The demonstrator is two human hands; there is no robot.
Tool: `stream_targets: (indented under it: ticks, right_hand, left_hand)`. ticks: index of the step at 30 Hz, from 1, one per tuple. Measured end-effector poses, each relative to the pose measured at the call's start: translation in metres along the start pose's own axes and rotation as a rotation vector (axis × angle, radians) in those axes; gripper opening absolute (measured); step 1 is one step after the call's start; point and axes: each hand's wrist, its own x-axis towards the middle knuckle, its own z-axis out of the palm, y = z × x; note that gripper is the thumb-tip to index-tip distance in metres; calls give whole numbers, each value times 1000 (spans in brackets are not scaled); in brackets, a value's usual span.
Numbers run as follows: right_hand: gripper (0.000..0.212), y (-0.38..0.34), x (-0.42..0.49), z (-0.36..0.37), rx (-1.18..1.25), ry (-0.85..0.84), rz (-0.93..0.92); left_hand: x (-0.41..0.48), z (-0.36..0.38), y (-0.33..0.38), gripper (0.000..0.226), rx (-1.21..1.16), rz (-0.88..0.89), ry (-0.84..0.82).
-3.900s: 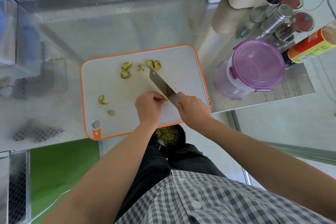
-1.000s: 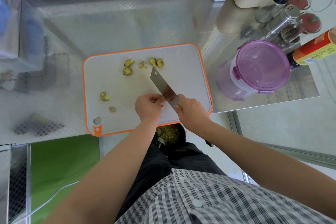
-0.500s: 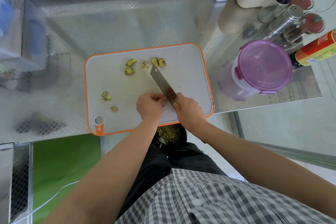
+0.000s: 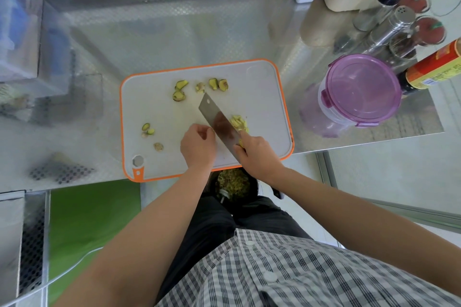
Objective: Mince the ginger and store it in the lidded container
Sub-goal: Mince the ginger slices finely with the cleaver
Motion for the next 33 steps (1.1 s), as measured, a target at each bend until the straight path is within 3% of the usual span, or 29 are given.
stream_targets:
  ticks: [4,8,12,18,23,28,33]
  right_hand:
    - [9,16,-1,-5,7,47,68]
    - [19,27,-4,-18,51,161,186]
    - [7,21,-10,-15,56,120,129]
    - [10,37,-5,-27,129,212,292]
    - [18,25,1,-23,75,135,247]
    - [13,34,15,-39,131,216,317]
    - [23,24,29,-46,190,170,277]
  left_hand:
    - [-5,2,3,11,50,49,-16]
    - [-8,10,8,10,50,81,-26]
    - [-8,16,11,11,66,91,-21]
    - [-6,16,16,11,87,119,-34]
    - [2,18,24,10,106,162,-43]
    - [24,16,37,13,251,326,30]
    - [64,15,63,34,565,640,96]
